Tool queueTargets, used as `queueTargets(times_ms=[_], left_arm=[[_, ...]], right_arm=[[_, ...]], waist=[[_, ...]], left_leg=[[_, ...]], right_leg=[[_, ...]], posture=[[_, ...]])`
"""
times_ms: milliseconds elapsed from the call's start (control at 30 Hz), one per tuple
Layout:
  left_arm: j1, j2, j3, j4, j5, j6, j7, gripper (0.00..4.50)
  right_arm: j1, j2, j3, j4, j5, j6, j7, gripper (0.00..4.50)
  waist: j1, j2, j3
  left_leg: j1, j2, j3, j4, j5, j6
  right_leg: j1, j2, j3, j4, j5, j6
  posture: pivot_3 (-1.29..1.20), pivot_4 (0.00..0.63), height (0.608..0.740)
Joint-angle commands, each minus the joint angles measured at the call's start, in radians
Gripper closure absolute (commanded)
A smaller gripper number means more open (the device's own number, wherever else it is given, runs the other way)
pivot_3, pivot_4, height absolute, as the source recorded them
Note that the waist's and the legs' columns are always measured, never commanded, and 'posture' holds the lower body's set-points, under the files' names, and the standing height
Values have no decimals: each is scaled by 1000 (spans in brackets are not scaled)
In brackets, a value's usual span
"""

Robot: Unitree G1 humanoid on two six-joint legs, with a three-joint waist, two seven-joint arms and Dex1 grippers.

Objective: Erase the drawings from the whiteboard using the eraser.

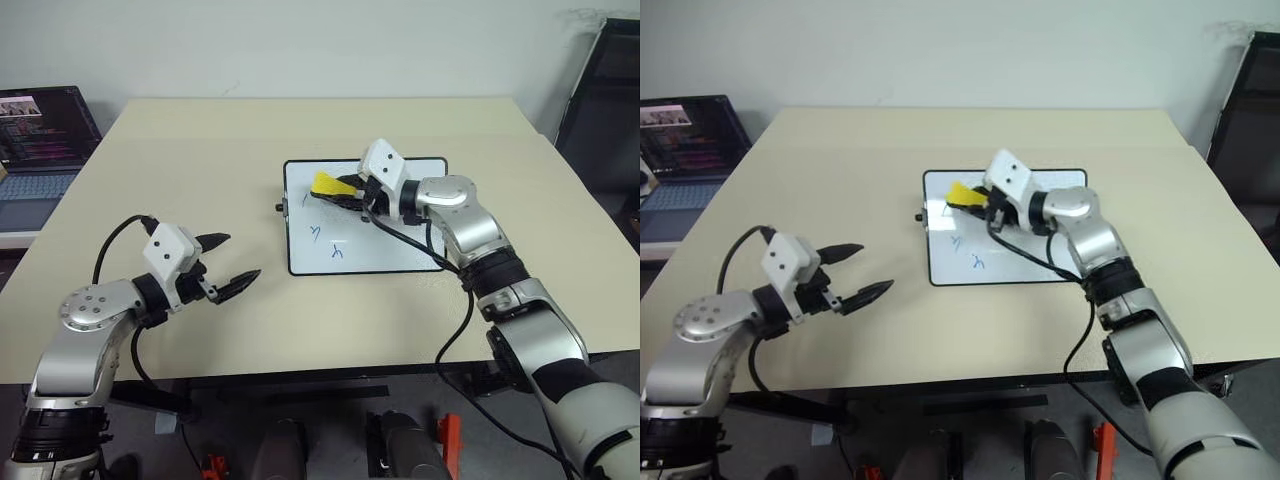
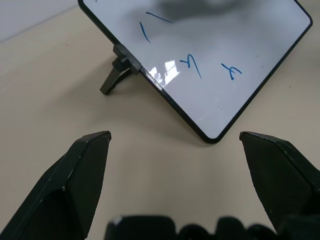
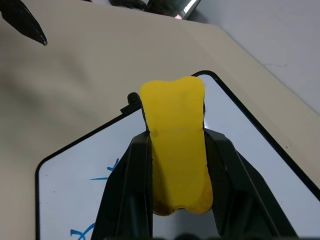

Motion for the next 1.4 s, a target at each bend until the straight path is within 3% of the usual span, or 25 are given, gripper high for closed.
queueTargets(times_ms=[33, 367, 733, 1033, 1400], left_arm=[[5, -14, 11, -47, -2, -15, 23, 0], [11, -44, -15, -71, 4, -3, 51, 0], [-7, -42, -23, -54, 9, -9, 49, 0], [-16, -44, -27, -39, 19, -12, 46, 0], [-15, -48, -30, -29, 20, -22, 47, 0]], right_arm=[[-69, 12, 3, 99, -51, -85, -23, 3434], [-204, 83, -18, 411, -141, -208, -132, 3434], [-257, 132, -41, 527, -168, -240, -205, 3434], [-195, 146, 39, 559, -282, -268, -233, 3451], [-105, 172, 36, 546, -283, -311, -109, 3452]], waist=[[0, 0, 0], [-8, 0, 0], [-8, 0, 0], [-8, 0, 0], [-9, 0, -1]], left_leg=[[0, 0, 0, 0, 0, 0], [0, 0, 0, -1, 0, 0], [0, 0, 0, -1, 0, 0], [1, 0, 0, -1, 0, 0], [6, 0, -1, 0, 0, 0]], right_leg=[[0, 0, 0, 0, 0, 0], [-1, 0, 0, 1, 0, -1], [-1, 0, 0, 0, 0, -1], [0, 0, 0, 2, 0, -1], [5, 0, 0, 2, 0, -2]], posture=[[0, 150, 740], [0, 150, 740], [0, 150, 740], [0, 150, 740], [0, 150, 740]])
